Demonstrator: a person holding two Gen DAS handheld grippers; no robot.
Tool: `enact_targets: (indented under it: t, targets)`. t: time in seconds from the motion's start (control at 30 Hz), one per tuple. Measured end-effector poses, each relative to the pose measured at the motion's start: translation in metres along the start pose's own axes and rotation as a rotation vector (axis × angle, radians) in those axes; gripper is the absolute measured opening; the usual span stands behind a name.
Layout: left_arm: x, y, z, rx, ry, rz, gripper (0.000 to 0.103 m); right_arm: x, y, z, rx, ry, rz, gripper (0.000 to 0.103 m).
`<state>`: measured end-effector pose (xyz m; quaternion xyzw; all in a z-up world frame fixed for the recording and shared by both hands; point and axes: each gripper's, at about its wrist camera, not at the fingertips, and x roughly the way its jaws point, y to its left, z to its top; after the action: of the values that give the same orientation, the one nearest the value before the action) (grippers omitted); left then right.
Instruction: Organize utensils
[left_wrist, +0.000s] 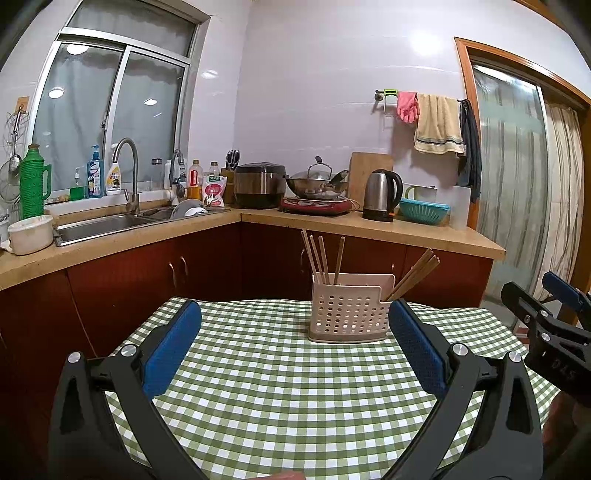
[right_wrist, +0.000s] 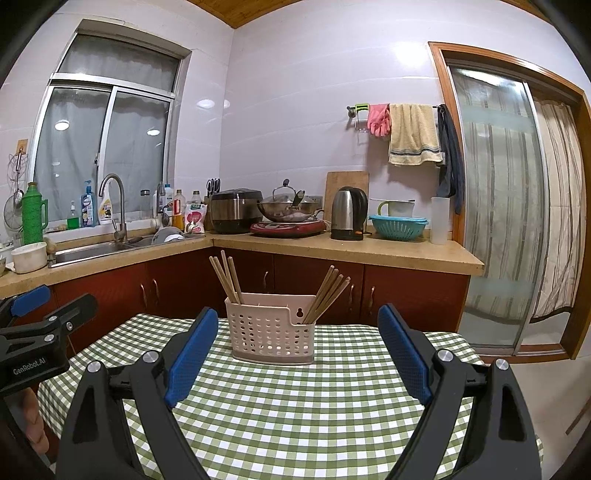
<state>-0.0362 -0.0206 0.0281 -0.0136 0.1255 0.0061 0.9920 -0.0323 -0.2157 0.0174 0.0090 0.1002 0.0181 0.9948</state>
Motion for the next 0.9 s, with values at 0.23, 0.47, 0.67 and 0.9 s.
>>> enact_targets:
  t: [0.23,0.47,0.67,0.9]
  targets:
    - [0.005,-0.001,-0.001,0.001,0.015,-0.014,0.099,0.005,0.002,-0.006,0.0,0.009,0.002,0.086]
    - [0.011,-0.001,-0.004,-0.008,0.034,-0.029,0.099,0.006,0.002,-0.008,0.001,0.015,0.002,0.086]
    - [0.018,0.0,-0.007,-0.003,0.043,-0.008,0.099,0.011,0.0,-0.013,0.005,0.033,0.002,0.086]
    - [0.037,0.004,-0.011,-0.003,0.073,0.008,0.099,0.019,-0.007,-0.019,0.009,0.056,-0.005,0.086]
